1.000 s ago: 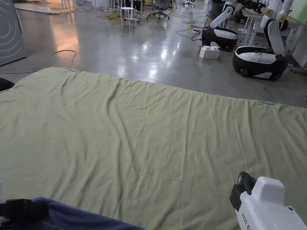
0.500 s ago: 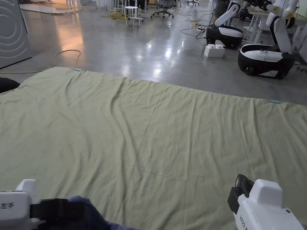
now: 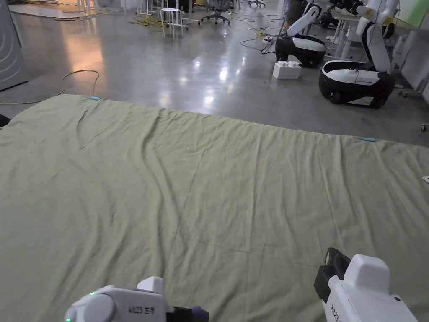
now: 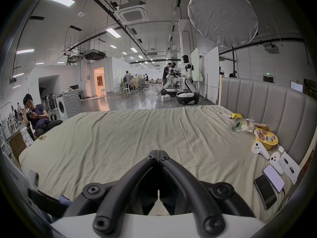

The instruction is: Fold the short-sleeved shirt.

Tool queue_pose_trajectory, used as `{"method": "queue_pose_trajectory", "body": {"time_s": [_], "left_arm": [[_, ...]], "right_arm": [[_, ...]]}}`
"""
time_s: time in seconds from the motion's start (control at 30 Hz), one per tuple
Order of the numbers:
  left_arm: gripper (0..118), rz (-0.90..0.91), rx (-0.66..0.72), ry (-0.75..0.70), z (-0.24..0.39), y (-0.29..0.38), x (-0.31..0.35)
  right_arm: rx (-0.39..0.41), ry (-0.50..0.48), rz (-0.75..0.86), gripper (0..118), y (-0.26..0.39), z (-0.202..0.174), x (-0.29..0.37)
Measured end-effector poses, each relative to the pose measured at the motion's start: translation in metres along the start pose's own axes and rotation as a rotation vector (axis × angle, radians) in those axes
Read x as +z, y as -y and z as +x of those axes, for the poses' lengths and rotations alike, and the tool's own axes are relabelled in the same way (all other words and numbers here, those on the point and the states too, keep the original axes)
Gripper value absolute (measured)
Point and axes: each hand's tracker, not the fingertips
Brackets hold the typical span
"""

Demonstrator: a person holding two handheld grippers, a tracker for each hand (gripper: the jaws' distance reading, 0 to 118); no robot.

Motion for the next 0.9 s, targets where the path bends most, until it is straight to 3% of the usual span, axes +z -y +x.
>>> {"method": "queue_pose_trajectory", "body": {"time_s": [0.33,0.4,0.5,0.6,0.73,0.8,0.9], "left_arm": [[20,-0.032,-0.029,-0.098,0.011,0.011,-0.036],[29,-0.031,-0.027,-0.100,0.011,0.010,-0.033],[57,0.000,-0.007,-0.059,0.011,0.006,-0.017],[59,0.041,-0.014,-0.031,0.014,0.003,0.005],[59,0.081,-0.055,-0.038,0.012,-0.002,0.025],[56,0.084,-0.111,-0.114,0.010,0.000,0.024],[23,0.052,-0.166,-0.207,0.010,0.008,0.014]], "right_arm": [[-0.010,0.029,-0.006,1,0.003,0.012,0.004],[-0.013,0.031,-0.006,1,0.003,0.012,0.004],[-0.015,0.028,-0.007,1,0.003,0.012,0.006],[-0.013,0.027,-0.007,1,0.003,0.012,0.007],[-0.015,0.028,-0.011,1,0.004,0.013,0.008],[-0.019,0.028,-0.014,1,0.005,0.014,0.008],[-0.024,0.028,-0.021,1,0.009,0.015,0.007]]}}
